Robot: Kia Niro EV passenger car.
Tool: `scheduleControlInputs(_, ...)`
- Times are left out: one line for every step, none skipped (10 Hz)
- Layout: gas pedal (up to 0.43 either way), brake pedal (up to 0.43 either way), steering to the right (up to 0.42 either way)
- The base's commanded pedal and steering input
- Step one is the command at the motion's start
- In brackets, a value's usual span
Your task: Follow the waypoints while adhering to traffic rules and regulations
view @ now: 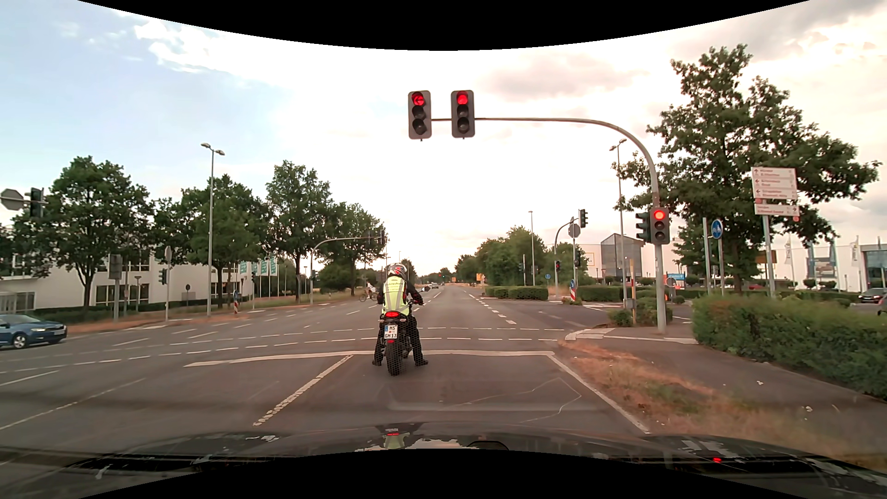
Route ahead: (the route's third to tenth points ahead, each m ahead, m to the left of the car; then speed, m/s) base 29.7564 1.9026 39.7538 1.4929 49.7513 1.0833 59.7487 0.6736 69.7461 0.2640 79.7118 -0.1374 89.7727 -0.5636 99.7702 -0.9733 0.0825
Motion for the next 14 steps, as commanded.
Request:
scheduleControlInputs(0.0,0.061,-0.002)
scheduleControlInputs(0.0,0.098,-0.002)
scheduleControlInputs(0.0,0.146,-0.001)
scheduleControlInputs(0.0,0.171,-0.001)
scheduleControlInputs(0.0,0.177,-0.002)
scheduleControlInputs(0.0,0.189,-0.002)
scheduleControlInputs(0.0,0.195,-0.002)
scheduleControlInputs(0.0,0.207,-0.002)
scheduleControlInputs(0.0,0.232,-0.002)
scheduleControlInputs(0.0,0.244,-0.002)
scheduleControlInputs(0.0,0.25,-0.001)
scheduleControlInputs(0.0,0.25,-0.002)
scheduleControlInputs(0.0,0.256,-0.002)
scheduleControlInputs(0.0,0.256,-0.002)
